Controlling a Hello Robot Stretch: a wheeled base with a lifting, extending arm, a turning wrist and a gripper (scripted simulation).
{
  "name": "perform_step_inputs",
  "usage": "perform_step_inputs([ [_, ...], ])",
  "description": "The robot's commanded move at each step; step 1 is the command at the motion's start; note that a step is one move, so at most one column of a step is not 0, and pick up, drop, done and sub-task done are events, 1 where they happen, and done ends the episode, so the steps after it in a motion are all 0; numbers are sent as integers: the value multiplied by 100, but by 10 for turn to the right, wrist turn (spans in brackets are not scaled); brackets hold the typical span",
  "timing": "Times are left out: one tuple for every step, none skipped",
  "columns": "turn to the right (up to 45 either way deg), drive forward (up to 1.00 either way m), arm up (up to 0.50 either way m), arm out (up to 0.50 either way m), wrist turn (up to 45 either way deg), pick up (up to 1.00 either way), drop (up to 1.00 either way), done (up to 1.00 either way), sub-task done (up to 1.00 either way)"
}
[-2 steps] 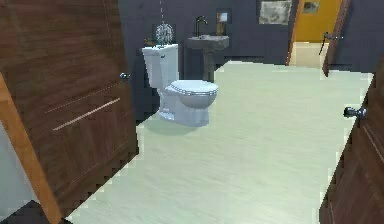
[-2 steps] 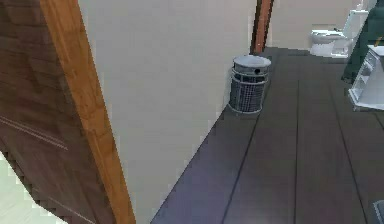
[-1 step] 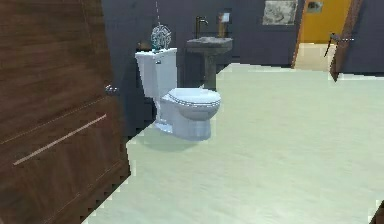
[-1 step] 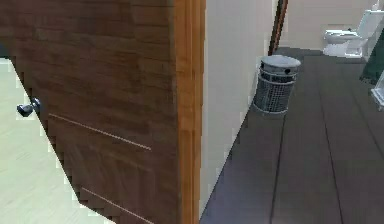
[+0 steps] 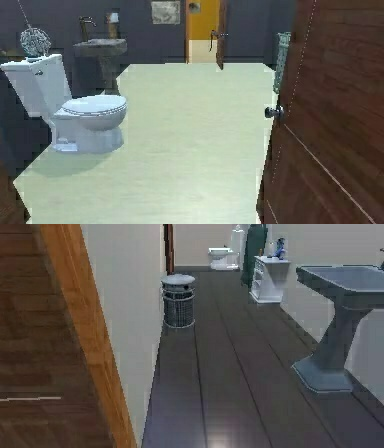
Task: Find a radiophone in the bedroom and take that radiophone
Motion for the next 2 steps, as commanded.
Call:
perform_step_inputs([
  [0,100,0,0,0,0,0,0,0],
  [0,100,0,0,0,0,0,0,0],
])
